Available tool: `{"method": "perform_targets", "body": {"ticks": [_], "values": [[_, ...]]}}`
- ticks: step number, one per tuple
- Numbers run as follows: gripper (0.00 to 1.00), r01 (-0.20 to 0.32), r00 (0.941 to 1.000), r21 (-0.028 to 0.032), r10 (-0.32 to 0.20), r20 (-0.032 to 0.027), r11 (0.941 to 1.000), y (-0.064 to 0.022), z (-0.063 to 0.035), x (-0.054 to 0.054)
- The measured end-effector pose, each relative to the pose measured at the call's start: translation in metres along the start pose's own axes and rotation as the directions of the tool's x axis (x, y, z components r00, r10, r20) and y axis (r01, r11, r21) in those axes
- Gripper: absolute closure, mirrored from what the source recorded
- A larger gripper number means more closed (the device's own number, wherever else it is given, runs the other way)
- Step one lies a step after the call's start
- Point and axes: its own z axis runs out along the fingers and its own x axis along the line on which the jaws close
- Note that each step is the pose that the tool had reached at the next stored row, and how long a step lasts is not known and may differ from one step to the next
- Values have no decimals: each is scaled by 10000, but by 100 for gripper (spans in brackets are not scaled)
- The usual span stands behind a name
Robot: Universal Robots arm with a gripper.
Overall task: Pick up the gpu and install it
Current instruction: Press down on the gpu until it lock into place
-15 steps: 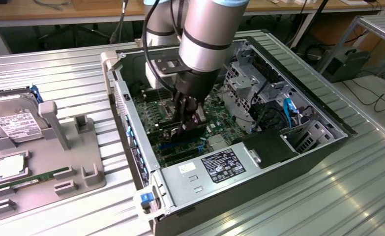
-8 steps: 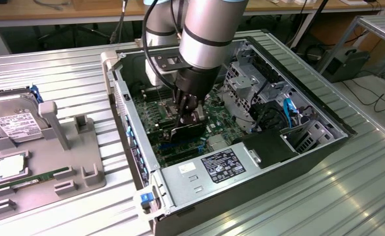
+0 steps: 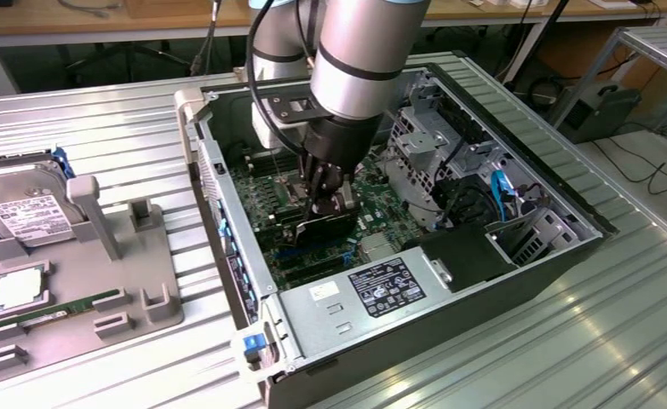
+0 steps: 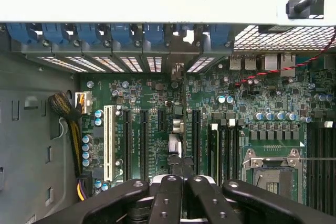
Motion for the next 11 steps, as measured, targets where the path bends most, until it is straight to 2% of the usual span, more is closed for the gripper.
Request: {"method": "perform_targets", "body": {"ticks": [10,11], "values": [[89,0,10000,1,0,0,10000,0,0,0],[89,-1,10000,16,1,1,10000,4,2,-1]]}}
